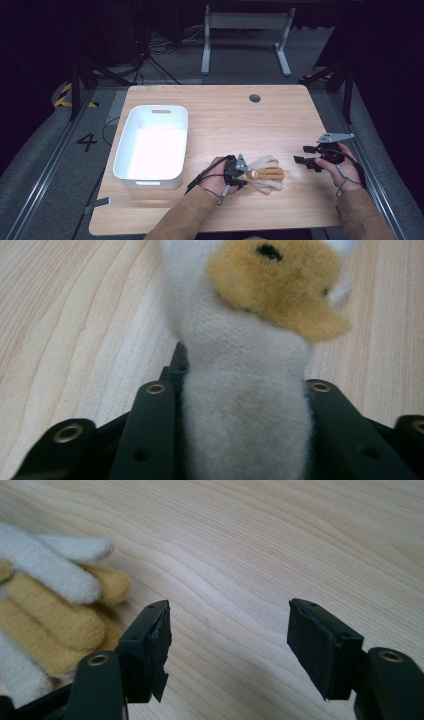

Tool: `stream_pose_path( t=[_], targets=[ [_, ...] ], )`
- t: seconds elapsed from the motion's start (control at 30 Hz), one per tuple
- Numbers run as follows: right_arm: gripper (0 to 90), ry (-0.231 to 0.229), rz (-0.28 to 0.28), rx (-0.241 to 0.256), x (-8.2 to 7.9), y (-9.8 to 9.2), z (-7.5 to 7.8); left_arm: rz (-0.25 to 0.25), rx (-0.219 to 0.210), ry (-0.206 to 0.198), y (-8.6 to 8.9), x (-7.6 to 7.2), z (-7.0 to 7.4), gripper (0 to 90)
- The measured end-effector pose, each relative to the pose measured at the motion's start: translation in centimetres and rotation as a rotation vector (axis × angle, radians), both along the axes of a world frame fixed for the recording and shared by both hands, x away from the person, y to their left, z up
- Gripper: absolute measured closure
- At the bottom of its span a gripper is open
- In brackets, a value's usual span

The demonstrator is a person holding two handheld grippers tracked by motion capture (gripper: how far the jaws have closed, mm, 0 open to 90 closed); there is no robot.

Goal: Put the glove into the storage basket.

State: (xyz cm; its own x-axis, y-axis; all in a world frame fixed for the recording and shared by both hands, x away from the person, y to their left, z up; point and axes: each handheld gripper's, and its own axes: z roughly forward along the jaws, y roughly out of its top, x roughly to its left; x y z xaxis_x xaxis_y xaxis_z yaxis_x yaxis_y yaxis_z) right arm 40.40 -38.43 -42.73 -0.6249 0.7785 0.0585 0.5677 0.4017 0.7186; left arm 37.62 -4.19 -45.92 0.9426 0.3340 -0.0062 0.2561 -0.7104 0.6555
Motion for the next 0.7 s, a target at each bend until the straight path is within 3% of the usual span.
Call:
stream_pose_path(
  t=[0.33,0.57,0.7],
  targets=[
    [34.7,0.001,-0.003,0.003,0.09,-0.16,-0.12,0.032,-0.002,0.014,-0.06,-0.05,0.09,70.0],
    [34.7,-0.005,-0.005,0.010,0.06,-0.32,0.11,0.074,-0.028,0.087,0.17,0.29,0.24,70.3],
    [34.7,-0.013,-0.010,0.014,0.16,-0.36,0.23,0.085,-0.031,0.099,0.44,0.17,0.63,70.5]
  ],
)
